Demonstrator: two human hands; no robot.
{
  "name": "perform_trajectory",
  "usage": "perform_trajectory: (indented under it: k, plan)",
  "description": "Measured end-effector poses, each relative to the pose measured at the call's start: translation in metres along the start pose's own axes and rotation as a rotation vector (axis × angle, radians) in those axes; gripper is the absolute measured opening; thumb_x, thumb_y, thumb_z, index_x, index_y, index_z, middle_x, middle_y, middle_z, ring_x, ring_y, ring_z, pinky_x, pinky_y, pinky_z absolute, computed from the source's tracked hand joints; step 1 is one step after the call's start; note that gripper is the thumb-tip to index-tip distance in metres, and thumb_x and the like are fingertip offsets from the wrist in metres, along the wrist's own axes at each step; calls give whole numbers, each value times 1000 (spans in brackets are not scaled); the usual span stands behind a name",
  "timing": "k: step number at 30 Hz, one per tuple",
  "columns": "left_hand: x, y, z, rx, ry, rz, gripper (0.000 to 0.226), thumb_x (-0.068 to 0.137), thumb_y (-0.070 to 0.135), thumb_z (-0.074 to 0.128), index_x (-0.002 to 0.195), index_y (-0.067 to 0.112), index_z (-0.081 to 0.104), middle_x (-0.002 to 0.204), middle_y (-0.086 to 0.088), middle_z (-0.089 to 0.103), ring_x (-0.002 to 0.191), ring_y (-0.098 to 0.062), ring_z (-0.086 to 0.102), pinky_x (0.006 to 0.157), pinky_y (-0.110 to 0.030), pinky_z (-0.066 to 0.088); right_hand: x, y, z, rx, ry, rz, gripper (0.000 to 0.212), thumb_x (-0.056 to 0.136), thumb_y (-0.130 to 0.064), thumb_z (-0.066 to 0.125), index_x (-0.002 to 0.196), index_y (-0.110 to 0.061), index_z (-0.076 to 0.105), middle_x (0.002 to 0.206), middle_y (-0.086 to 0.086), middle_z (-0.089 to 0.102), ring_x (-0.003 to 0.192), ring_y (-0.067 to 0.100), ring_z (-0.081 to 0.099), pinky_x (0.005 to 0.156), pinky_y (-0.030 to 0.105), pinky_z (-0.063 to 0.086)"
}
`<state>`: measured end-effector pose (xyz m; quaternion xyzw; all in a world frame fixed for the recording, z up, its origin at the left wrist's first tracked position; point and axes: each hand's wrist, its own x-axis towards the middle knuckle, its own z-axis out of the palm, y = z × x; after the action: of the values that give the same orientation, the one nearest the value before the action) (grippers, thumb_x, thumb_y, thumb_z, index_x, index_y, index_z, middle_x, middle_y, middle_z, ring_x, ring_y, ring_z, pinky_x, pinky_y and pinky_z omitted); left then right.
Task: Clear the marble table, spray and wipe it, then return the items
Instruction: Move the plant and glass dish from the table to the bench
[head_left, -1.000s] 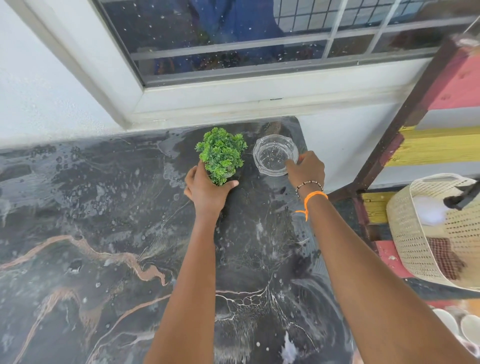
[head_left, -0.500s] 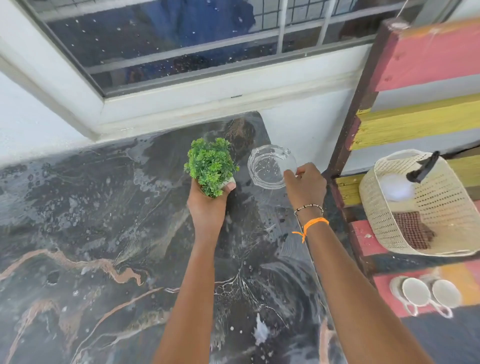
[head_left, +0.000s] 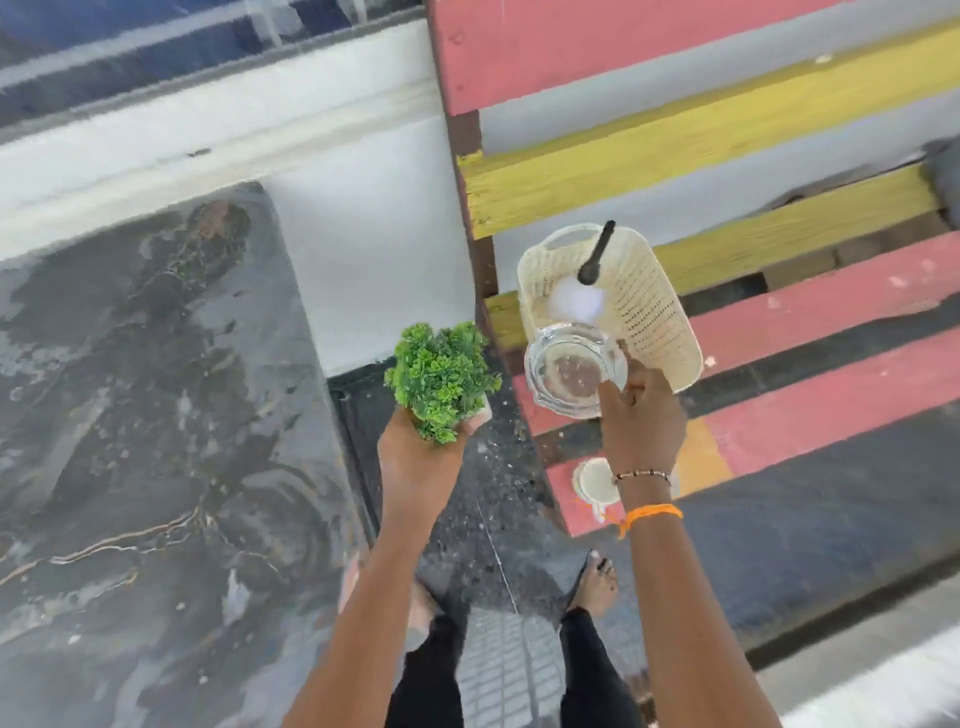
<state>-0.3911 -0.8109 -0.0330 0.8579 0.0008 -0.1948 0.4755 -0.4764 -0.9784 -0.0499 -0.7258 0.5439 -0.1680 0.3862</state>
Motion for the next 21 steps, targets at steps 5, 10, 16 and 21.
perform_trajectory:
  k: [5,10,16,21]
  plan:
    - [-48,19,108,92,-152,-10,33,67,26,81,93,14,66,74,11,63,68,-7,60,55,-7,41,45,84,-77,-69,22,76,22,82,-15,60,96,2,57,70,9,54,69,27,48,62,29,28]
    - [-70,23,197,136,-251,-8,43,65,17,82,104,12,63,87,6,64,80,-12,58,66,-14,39,87,156,-115,-143,41,171,24,83,-13,57,101,2,55,77,19,62,81,41,58,62,33,31]
    - [-70,2,298,179,-292,40,47,61,10,82,103,7,61,91,3,65,81,-10,58,59,5,33,135,234,-120,-182,9,282,21,83,-13,55,98,1,53,74,12,53,84,44,59,67,39,38]
    - [-54,-30,364,332,-239,71,42,57,11,82,95,5,64,98,-15,66,100,-33,57,83,-32,45,161,284,-108,-199,-22,338,26,85,-13,54,107,0,50,98,25,65,93,46,58,68,40,37]
